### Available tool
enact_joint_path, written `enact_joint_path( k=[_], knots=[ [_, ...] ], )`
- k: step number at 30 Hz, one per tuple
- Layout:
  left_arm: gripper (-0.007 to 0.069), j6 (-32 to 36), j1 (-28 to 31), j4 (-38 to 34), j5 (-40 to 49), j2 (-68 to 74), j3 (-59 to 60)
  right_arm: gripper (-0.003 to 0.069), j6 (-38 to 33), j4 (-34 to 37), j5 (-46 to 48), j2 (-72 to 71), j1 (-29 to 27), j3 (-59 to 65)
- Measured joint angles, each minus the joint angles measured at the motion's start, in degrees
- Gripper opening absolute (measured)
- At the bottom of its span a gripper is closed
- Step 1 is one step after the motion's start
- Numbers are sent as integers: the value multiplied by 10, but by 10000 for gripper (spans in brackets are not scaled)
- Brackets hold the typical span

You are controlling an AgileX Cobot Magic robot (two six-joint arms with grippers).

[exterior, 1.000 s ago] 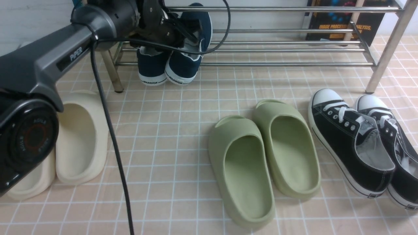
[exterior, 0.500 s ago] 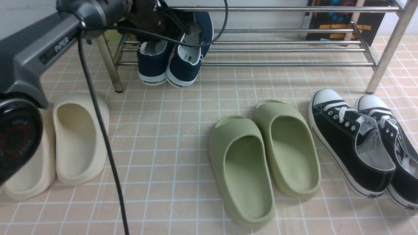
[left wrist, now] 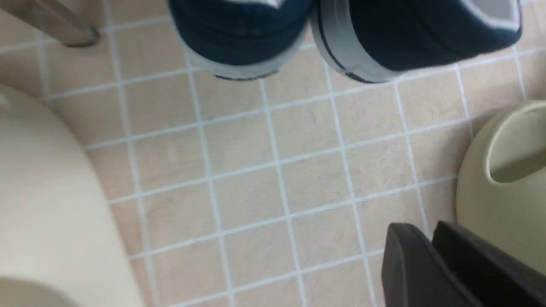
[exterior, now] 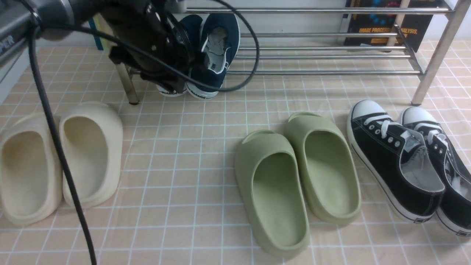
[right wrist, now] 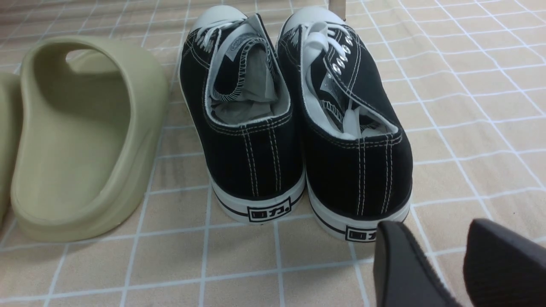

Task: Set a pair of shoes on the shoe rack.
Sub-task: Use the left arm to put a shoe into the shoe rack

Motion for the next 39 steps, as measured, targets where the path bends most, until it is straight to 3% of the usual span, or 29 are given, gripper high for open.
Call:
enact_joint_path(
  k=[7,18,27,30,39],
  knots=[
    [26,3,0,-37,-152,69,1,239,0,0,0,0,0,0],
    [19,-57,-1,-46,-64,200,-232,239,0,0,0,0,0,0],
    [22,-63,-1,-29,-45,197,-264,239,0,0,0,0,0,0],
    [24,-63,-1,-13,-29,180,-264,239,0,0,0,0,0,0],
    [35,-63,-1,157,68,20,-265,239,0,0,0,0,0,0]
  ],
)
